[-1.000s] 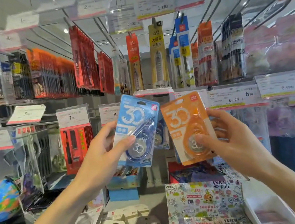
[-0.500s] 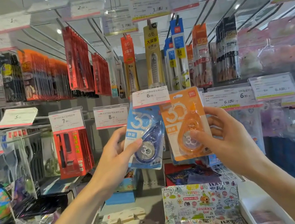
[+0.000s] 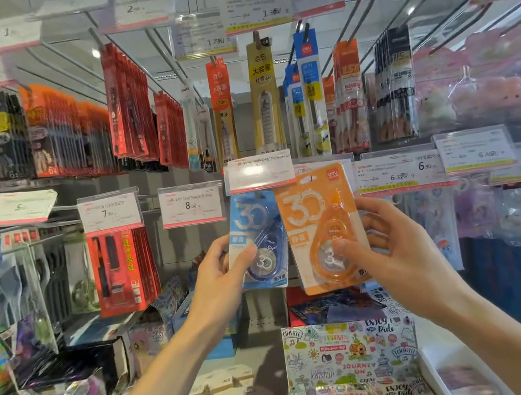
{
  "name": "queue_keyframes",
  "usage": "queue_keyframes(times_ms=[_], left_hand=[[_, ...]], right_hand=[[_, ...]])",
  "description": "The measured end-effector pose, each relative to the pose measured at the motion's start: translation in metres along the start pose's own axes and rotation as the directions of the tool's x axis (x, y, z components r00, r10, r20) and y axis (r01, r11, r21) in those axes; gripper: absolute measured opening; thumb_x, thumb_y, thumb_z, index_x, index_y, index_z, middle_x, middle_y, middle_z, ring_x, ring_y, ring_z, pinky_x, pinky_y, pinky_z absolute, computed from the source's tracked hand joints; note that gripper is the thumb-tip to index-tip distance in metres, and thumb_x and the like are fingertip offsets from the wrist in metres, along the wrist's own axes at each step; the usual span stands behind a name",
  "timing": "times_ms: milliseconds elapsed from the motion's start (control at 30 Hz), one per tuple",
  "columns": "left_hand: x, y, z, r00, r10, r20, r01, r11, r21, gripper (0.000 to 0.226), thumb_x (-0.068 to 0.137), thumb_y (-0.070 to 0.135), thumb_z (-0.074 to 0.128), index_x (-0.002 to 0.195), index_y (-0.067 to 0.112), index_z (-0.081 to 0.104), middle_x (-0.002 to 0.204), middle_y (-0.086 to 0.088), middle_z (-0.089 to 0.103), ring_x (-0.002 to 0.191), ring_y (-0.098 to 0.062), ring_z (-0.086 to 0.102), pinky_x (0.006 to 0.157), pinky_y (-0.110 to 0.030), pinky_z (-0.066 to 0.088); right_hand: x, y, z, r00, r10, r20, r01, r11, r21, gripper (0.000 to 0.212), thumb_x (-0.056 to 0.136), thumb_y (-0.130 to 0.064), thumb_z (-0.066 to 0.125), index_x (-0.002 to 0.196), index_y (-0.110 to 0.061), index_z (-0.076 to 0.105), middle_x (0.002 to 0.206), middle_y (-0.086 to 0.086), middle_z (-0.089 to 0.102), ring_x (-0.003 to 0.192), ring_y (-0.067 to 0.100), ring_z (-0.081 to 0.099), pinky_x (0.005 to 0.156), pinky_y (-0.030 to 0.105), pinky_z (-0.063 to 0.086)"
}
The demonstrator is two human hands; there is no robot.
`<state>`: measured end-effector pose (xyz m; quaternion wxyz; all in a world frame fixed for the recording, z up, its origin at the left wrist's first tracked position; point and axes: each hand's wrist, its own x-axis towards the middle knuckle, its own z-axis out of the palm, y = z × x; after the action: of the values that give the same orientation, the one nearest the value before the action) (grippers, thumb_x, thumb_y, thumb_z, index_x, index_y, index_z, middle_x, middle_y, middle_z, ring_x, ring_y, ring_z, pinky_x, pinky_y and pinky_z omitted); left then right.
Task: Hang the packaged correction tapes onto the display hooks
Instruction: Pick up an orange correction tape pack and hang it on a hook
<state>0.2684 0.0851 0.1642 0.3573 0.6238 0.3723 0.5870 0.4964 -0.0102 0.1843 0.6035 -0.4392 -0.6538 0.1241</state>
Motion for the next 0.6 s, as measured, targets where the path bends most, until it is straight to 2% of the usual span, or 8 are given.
queue_keyframes(times_ms=[100, 167, 233, 300, 433, 533, 567, 600], left_hand=[[0.012, -0.004, 0.009, 1.0, -0.012, -0.003, 0.012, 1.0, 0.019, 0.032, 0.097, 0.03, 0.066, 0.127, 0.022, 0.057, 0.112, 0.01, 0.074, 0.102, -0.008, 0.072, 0.093, -0.037, 0.057], [0.018, -0.004, 0.015, 0.999, -0.033, -0.001, 0.033, 0.999, 0.015, 0.035, 0.098, 0.03, 0.064, 0.131, 0.022, 0.053, 0.109, 0.016, 0.069, 0.099, 0.0, 0.067, 0.08, -0.023, 0.055], [0.023, -0.004, 0.02, 0.998, -0.055, 0.005, 0.055, 0.998, 0.028, 0.027, 0.101, 0.028, 0.061, 0.126, 0.028, 0.05, 0.102, 0.021, 0.064, 0.09, 0.011, 0.061, 0.066, -0.01, 0.047], [0.026, -0.004, 0.022, 0.998, -0.056, 0.0, 0.056, 0.996, 0.064, 0.02, 0.102, 0.027, 0.058, 0.12, 0.03, 0.049, 0.102, 0.018, 0.065, 0.086, 0.013, 0.059, 0.062, -0.009, 0.045], [0.023, -0.006, 0.013, 1.0, -0.015, -0.008, 0.017, 0.987, 0.158, 0.032, 0.101, 0.029, 0.059, 0.131, 0.022, 0.051, 0.121, 0.007, 0.066, 0.098, 0.0, 0.063, 0.072, -0.017, 0.047], [0.013, -0.009, -0.005, 0.998, 0.046, 0.037, -0.054, 0.96, 0.273, 0.038, 0.098, 0.037, 0.062, 0.134, 0.028, 0.051, 0.127, 0.012, 0.064, 0.114, -0.008, 0.063, 0.094, -0.035, 0.054], [0.009, -0.01, -0.013, 0.997, 0.061, 0.054, -0.075, 0.948, 0.309, 0.044, 0.097, 0.037, 0.063, 0.138, 0.028, 0.049, 0.126, 0.012, 0.064, 0.114, -0.007, 0.063, 0.097, -0.036, 0.054], [0.005, -0.01, -0.02, 0.996, 0.07, 0.056, -0.085, 0.938, 0.336, 0.048, 0.097, 0.034, 0.064, 0.142, 0.027, 0.048, 0.125, 0.012, 0.065, 0.113, -0.005, 0.063, 0.096, -0.03, 0.053]], right_hand=[[-0.005, 0.004, 0.002, 0.999, 0.026, 0.028, -0.027, 0.999, 0.028, 0.041, 0.088, -0.022, 0.077, 0.118, -0.04, 0.057, 0.106, -0.021, 0.076, 0.098, 0.001, 0.074, 0.081, 0.024, 0.063], [-0.008, 0.008, 0.003, 0.998, 0.049, 0.048, -0.051, 0.998, 0.042, 0.041, 0.089, -0.02, 0.077, 0.119, -0.038, 0.058, 0.105, -0.019, 0.076, 0.096, 0.001, 0.075, 0.078, 0.021, 0.062], [-0.011, 0.011, 0.005, 0.995, 0.074, 0.065, -0.079, 0.995, 0.068, 0.041, 0.089, -0.018, 0.077, 0.12, -0.036, 0.059, 0.105, -0.017, 0.076, 0.094, 0.0, 0.075, 0.072, 0.02, 0.062], [-0.013, 0.013, 0.006, 0.993, 0.091, 0.081, -0.097, 0.993, 0.07, 0.041, 0.088, -0.019, 0.077, 0.12, -0.035, 0.059, 0.105, -0.015, 0.077, 0.095, 0.002, 0.075, 0.074, 0.023, 0.063], [-0.014, 0.017, 0.008, 0.991, 0.096, 0.093, -0.102, 0.993, 0.061, 0.043, 0.087, -0.023, 0.078, 0.123, -0.035, 0.058, 0.108, -0.012, 0.077, 0.101, 0.007, 0.075, 0.09, 0.036, 0.061], [-0.014, 0.019, 0.01, 0.991, 0.093, 0.098, -0.102, 0.991, 0.091, 0.044, 0.085, -0.024, 0.078, 0.124, -0.034, 0.059, 0.109, -0.01, 0.078, 0.101, 0.01, 0.076, 0.092, 0.043, 0.061], [-0.014, 0.019, 0.012, 0.991, 0.089, 0.097, -0.098, 0.99, 0.101, 0.045, 0.084, -0.024, 0.078, 0.124, -0.034, 0.059, 0.109, -0.01, 0.078, 0.101, 0.01, 0.076, 0.092, 0.044, 0.061], [-0.014, 0.02, 0.014, 0.992, 0.084, 0.096, -0.094, 0.99, 0.108, 0.045, 0.083, -0.026, 0.078, 0.124, -0.033, 0.059, 0.108, -0.01, 0.078, 0.1, 0.01, 0.076, 0.091, 0.044, 0.061]])
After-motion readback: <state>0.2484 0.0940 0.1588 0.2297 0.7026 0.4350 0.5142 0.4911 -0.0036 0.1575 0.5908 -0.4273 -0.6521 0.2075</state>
